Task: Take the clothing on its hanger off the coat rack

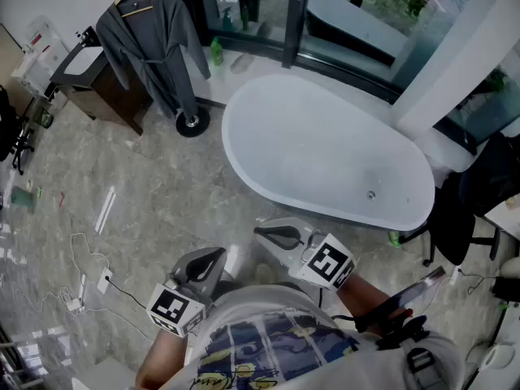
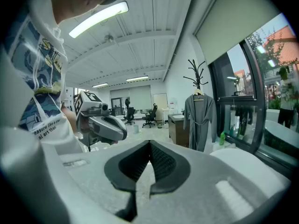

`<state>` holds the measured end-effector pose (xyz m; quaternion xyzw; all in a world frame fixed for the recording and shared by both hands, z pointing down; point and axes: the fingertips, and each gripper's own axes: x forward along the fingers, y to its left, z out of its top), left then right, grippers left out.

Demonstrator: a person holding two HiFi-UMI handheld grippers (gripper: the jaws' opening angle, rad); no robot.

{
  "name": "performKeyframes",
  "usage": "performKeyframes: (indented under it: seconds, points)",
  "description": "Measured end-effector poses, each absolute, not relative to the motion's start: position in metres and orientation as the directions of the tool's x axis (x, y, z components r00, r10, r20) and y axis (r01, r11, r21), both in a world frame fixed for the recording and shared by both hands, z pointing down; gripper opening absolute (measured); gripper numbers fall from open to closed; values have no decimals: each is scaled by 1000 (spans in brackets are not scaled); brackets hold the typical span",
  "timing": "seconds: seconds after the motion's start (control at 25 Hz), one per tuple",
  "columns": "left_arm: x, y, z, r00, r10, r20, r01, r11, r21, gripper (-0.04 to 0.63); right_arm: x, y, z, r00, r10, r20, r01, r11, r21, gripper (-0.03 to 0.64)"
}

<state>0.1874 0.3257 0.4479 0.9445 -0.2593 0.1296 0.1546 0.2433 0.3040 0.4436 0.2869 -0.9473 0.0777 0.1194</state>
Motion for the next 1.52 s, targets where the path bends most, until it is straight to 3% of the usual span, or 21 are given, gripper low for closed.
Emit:
performKeyframes:
  seconds: [0.84,0.92,1.04,1.52]
  points:
    - [138,263,453,797,-515,316,-591,-773,229,2,202,243,464,-831,-472,296,-518,850,-98,2]
    - [132,241,456,814,-501,296,-570,-787,237,2,193,221,465,-821,-486,299,-531,842,-89,45]
    - [120,200,457,835,-482,264,-542,-805,244,3,178,182,465,-800,-510,315,-555,829,-66,52]
    - [-36,52,439,828,-504,247,-554,-805,213,23,50,-1,430,-773,-568,283,-589,808,16,100]
